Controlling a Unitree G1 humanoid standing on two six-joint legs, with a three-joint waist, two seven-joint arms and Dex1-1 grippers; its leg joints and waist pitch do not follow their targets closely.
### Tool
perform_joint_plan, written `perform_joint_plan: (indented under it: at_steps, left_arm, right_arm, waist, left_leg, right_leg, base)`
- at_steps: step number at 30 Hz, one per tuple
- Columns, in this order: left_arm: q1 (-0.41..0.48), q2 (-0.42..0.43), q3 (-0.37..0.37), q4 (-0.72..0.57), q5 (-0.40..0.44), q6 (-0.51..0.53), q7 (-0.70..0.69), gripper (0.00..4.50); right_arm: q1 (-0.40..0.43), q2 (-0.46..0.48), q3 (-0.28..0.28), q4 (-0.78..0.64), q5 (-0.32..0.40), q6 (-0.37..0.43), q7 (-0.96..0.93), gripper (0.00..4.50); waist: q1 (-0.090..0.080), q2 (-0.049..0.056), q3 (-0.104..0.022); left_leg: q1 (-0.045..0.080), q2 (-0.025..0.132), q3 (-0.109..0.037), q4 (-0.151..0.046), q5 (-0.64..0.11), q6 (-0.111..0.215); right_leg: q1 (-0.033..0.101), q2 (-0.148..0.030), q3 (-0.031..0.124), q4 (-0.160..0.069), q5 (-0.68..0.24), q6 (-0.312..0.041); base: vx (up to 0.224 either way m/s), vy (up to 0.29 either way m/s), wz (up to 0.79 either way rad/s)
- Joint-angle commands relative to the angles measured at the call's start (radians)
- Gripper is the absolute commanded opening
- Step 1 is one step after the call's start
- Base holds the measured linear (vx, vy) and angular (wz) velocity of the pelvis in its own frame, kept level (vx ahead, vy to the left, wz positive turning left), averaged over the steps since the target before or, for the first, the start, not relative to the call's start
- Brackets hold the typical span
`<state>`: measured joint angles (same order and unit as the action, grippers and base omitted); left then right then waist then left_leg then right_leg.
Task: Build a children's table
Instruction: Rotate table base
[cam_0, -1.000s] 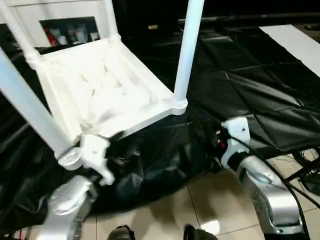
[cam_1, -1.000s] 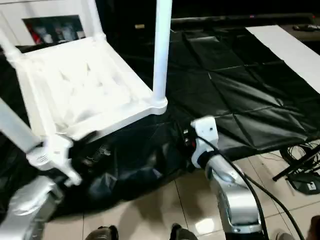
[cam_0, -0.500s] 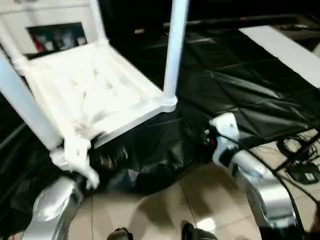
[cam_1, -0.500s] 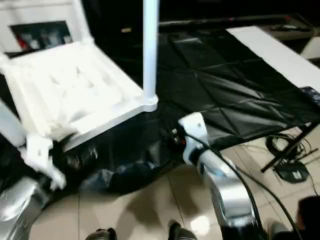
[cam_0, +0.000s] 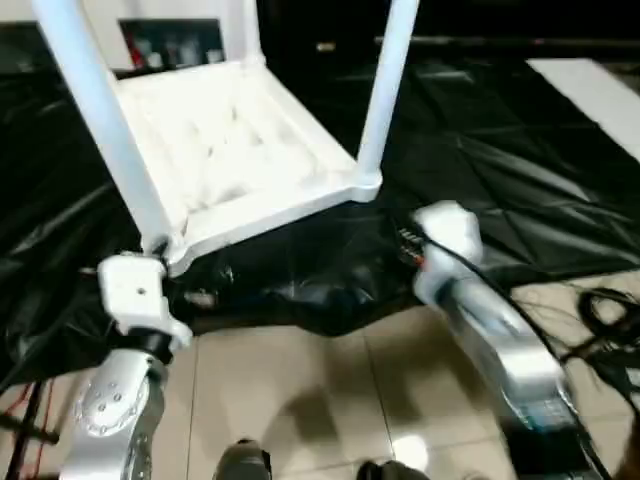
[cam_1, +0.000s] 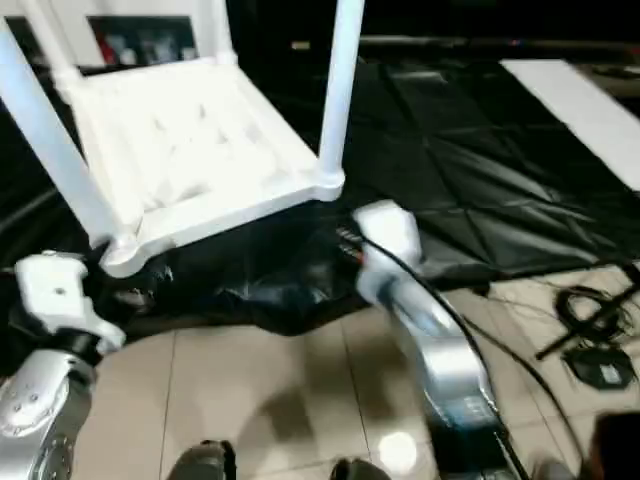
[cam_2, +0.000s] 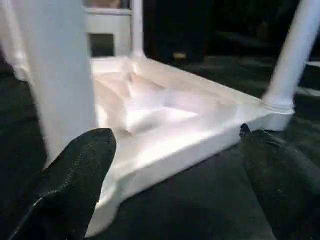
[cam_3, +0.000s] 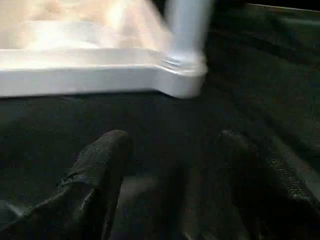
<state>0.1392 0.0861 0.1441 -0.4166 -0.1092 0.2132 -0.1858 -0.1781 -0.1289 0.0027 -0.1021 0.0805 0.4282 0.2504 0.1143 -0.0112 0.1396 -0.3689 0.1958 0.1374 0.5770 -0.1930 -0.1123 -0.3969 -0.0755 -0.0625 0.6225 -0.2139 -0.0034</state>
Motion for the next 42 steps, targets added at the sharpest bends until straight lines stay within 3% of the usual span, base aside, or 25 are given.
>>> perform_joint_plan:
  at_steps: [1,8,9,14,16,17,18,19,20,21,23,24,25,26,28,29,30,31,32,33,36,37,38,39,42]
  left_arm:
    - [0.016,-0.009,0.010,0.008,-0.009,-0.015,0.017,4.48]
    - [0.042,-0.032,0.044,-0.004,-0.015,-0.042,0.047,4.48]
    - [0.047,-0.038,0.050,-0.007,-0.023,-0.049,0.052,4.48]
    - [0.053,-0.044,0.036,-0.007,-0.010,-0.056,0.071,4.48]
    - [0.038,-0.038,0.017,-0.001,-0.004,-0.054,0.061,4.48]
    - [0.026,-0.033,0.005,0.002,-0.001,-0.055,0.053,4.48]
    - [0.022,-0.034,0.003,0.005,-0.001,-0.054,0.054,4.48]
    - [0.019,-0.036,0.003,0.007,-0.002,-0.056,0.056,4.48]
    - [0.018,-0.037,0.003,0.010,-0.003,-0.057,0.058,4.48]
    - [0.017,-0.038,0.003,0.012,-0.003,-0.059,0.060,4.48]
    - [0.018,-0.040,0.004,0.018,-0.006,-0.059,0.068,4.48]
    - [0.016,-0.039,0.005,0.023,-0.005,-0.059,0.070,4.48]
    - [0.016,-0.039,0.004,0.025,-0.004,-0.058,0.071,4.48]
    - [0.015,-0.038,0.003,0.028,-0.002,-0.058,0.072,4.48]
    - [0.009,-0.035,0.001,0.032,-0.007,-0.059,0.073,4.48]
    - [0.005,-0.032,-0.002,0.034,-0.009,-0.059,0.069,4.48]
    - [0.004,-0.030,-0.003,0.035,-0.010,-0.059,0.067,4.48]
    - [0.003,-0.029,-0.004,0.037,-0.007,-0.058,0.065,4.48]
    - [0.002,-0.028,-0.003,0.038,-0.006,-0.059,0.065,4.48]
    - [0.002,-0.028,0.000,0.041,-0.008,-0.060,0.066,4.48]
    - [0.003,-0.034,0.007,0.043,-0.015,-0.057,0.072,4.48]
    - [0.003,-0.034,0.007,0.043,-0.016,-0.057,0.072,4.48]
    - [0.003,-0.038,0.011,0.044,-0.021,-0.055,0.076,4.48]
    - [0.001,-0.041,0.023,0.050,-0.020,-0.047,0.090,4.48]
    - [0.003,-0.047,0.045,0.058,-0.037,-0.043,0.107,4.48]
  right_arm:
    - [0.036,0.002,-0.039,-0.061,0.038,0.010,0.011,3.16]
    - [0.113,-0.045,-0.028,-0.115,0.037,-0.045,0.047,3.16]
    - [0.109,-0.048,-0.029,-0.121,0.045,-0.042,0.051,3.16]
    - [0.104,-0.058,-0.016,-0.133,0.025,-0.044,0.061,3.16]
    - [0.105,-0.049,-0.016,-0.131,0.032,-0.041,0.054,3.16]
    - [0.106,-0.041,-0.020,-0.130,0.042,-0.035,0.046,3.16]
    - [0.107,-0.041,-0.018,-0.129,0.043,-0.036,0.044,3.16]
    - [0.107,-0.042,-0.015,-0.128,0.042,-0.039,0.044,3.16]
    - [0.106,-0.042,-0.014,-0.127,0.043,-0.040,0.046,3.16]
    - [0.105,-0.042,-0.013,-0.127,0.045,-0.041,0.048,3.16]
    - [0.099,-0.054,0.001,-0.126,0.025,-0.048,0.055,3.16]
    - [0.097,-0.056,0.005,-0.123,0.026,-0.047,0.061,3.16]
    - [0.096,-0.056,0.006,-0.121,0.028,-0.046,0.064,3.16]
    - [0.095,-0.060,0.010,-0.119,0.027,-0.047,0.069,3.16]
    - [0.092,-0.068,0.016,-0.113,0.013,-0.055,0.067,3.16]
    - [0.087,-0.065,0.008,-0.107,0.020,-0.051,0.063,3.16]
    - [0.085,-0.064,0.004,-0.103,0.024,-0.048,0.060,3.16]
    - [0.081,-0.061,-0.003,-0.099,0.034,-0.044,0.057,3.16]
    - [0.079,-0.058,-0.008,-0.097,0.041,-0.041,0.055,3.16]
    - [0.079,-0.059,-0.008,-0.096,0.039,-0.040,0.053,3.16]
    - [0.081,-0.061,-0.004,-0.098,0.036,-0.040,0.056,3.16]
    - [0.081,-0.061,-0.003,-0.098,0.036,-0.040,0.056,3.16]
    - [0.083,-0.062,0.000,-0.100,0.036,-0.041,0.057,3.16]
    - [0.085,-0.062,0.004,-0.104,0.042,-0.038,0.064,3.16]
    - [0.087,-0.070,0.014,-0.111,0.055,-0.039,0.080,3.16]
  waist:
    - [-0.013,0.002,-0.057]
    - [-0.036,0.002,-0.063]
    - [-0.024,0.016,-0.066]
    - [-0.033,0.033,-0.038]
    - [-0.054,0.059,-0.010]
    - [0.017,0.086,-0.020]
    - [0.146,0.084,-0.033]
    - [0.159,0.054,-0.045]
    - [0.130,0.043,-0.005]
    - [0.136,-0.009,0.007]
    - [0.188,-0.012,-0.021]
    - [0.205,0.038,-0.072]
    - [0.205,0.038,-0.072]
    - [0.099,0.042,-0.154]
    - [0.054,0.015,-0.151]
    - [0.030,-0.005,-0.135]
    - [0.027,-0.025,-0.118]
    - [0.041,-0.075,-0.097]
    - [0.046,-0.062,-0.105]
    - [0.010,-0.068,-0.105]
    - [-0.014,0.007,-0.090]
    - [-0.035,0.065,-0.105]
    - [-0.069,0.071,-0.088]
    - [-0.069,0.064,-0.114]
    - [-0.052,0.033,-0.132]
  left_leg:
    - [0.010,0.015,-0.003,-0.085,-0.403,-0.010]
    - [-0.009,0.016,-0.004,-0.092,-0.336,0.012]
    - [-0.062,-0.008,-0.044,-0.111,-0.310,0.073]
    - [-0.040,-0.040,-0.069,-0.088,-0.641,0.008]
    - [0.106,0.036,-0.020,-0.109,-0.946,-0.057]
    - [-0.033,0.077,0.019,-0.216,-1.054,-0.053]
    - [-0.097,0.079,0.139,-0.210,-0.990,-0.035]
    - [-0.080,0.090,0.166,-0.153,-0.779,-0.006]
    - [0.060,-0.008,0.021,0.198,-0.168,0.141]
    - [-0.019,-0.041,-0.021,0.220,-0.147,0.154]
    - [0.011,-0.056,-0.038,0.140,-0.250,0.126]
    - [0.202,-0.004,-0.033,-0.031,-0.277,0.182]
    - [0.202,-0.004,-0.033,-0.031,-0.277,0.182]
    - [0.397,0.181,-0.205,-0.011,0.088,0.532]
    - [0.321,0.184,-0.225,0.011,0.593,0.688]
    - [0.234,0.015,-0.117,0.039,0.554,0.565]
    - [0.180,-0.115,-0.042,0.071,0.430,0.469]
    - [0.042,-0.207,-0.003,0.132,-0.019,0.372]
    - [0.017,-0.142,-0.057,0.228,-0.201,0.237]
    - [-0.031,-0.098,-0.083,0.238,-0.137,0.116]
    - [-0.028,-0.025,-0.104,0.121,0.002,0.047]
    - [-0.028,-0.024,-0.103,-0.026,0.126,0.072]
    - [-0.012,-0.013,-0.136,-0.042,0.138,0.103]
    - [0.070,0.034,-0.176,-0.002,0.325,0.230]
    - [0.047,-0.041,-0.122,0.055,0.868,0.167]
  right_leg:
    - [0.025,-0.054,0.037,-0.129,-0.561,-0.032]
    - [0.040,-0.059,0.027,-0.139,-0.515,-0.028]
    - [0.089,-0.069,-0.028,-0.123,-0.470,-0.039]
    - [0.101,-0.099,-0.107,-0.160,-0.832,-0.032]
    - [0.021,0.020,-0.185,-0.151,-0.634,-0.035]
    - [0.145,0.029,-0.126,0.103,-0.431,-0.051]
    - [0.186,0.045,-0.085,0.197,-0.346,-0.043]
    - [0.187,0.017,0.011,0.202,-0.530,-0.042]
    - [0.019,-0.159,0.235,-0.210,-1.358,-0.113]
    - [0.101,-0.120,0.264,-0.191,-1.282,-0.150]
    - [0.192,-0.041,0.283,-0.134,-0.926,-0.166]
    - [0.153,0.059,0.236,-0.062,-0.341,-0.106]
    - [0.153,0.059,0.236,-0.062,-0.341,-0.106]
    - [-0.075,0.024,0.087,0.149,-0.184,0.080]
    - [-0.168,-0.075,0.083,0.196,-0.134,0.130]
    - [-0.160,-0.051,0.071,0.119,0.140,0.042]
    - [-0.094,-0.020,0.071,0.030,0.282,0.017]
    - [0.078,-0.081,0.193,-0.086,0.038,-0.052]
    - [0.130,-0.192,0.267,-0.096,-0.080,-0.300]
    - [0.165,-0.186,0.215,-0.069,-0.044,-0.401]
    - [0.119,-0.169,0.111,-0.105,-0.047,-0.432]
    - [0.132,-0.030,0.008,-0.047,-0.066,-0.274]
    - [0.069,0.050,-0.021,0.027,-0.061,-0.182]
    - [0.011,0.022,0.020,0.046,-0.029,-0.072]
    - [0.036,-0.023,0.064,-0.023,0.322,-0.026]
  base:
    - [-0.029,0.059,-0.07]
    - [0.000,0.000,0.00]
    - [-0.023,0.029,0.22]
    - [-0.010,-0.001,0.51]
    - [-0.042,-0.082,0.49]
    - [0.143,-0.125,0.34]
    - [0.187,-0.170,0.36]
    - [0.187,-0.170,0.36]
    - [0.124,-0.226,0.34]
    - [0.205,-0.086,0.26]
    - [0.191,-0.045,0.39]
    - [0.133,-0.032,0.80]
    - [0.133,-0.032,0.80]
    - [0.179,-0.050,0.38]
    - [0.157,-0.093,-0.18]
    - [-0.095,-0.013,-0.22]
    - [-0.200,0.124,0.06]
    - [-0.200,0.124,0.06]
    - [0.000,0.129,0.21]
    - [0.179,0.073,-0.05]
    - [0.165,0.093,-0.10]
    - [0.165,0.119,-0.11]
    - [0.204,0.118,-0.18]
    - [0.174,0.084,-0.02]
    - [0.117,0.049,0.00]
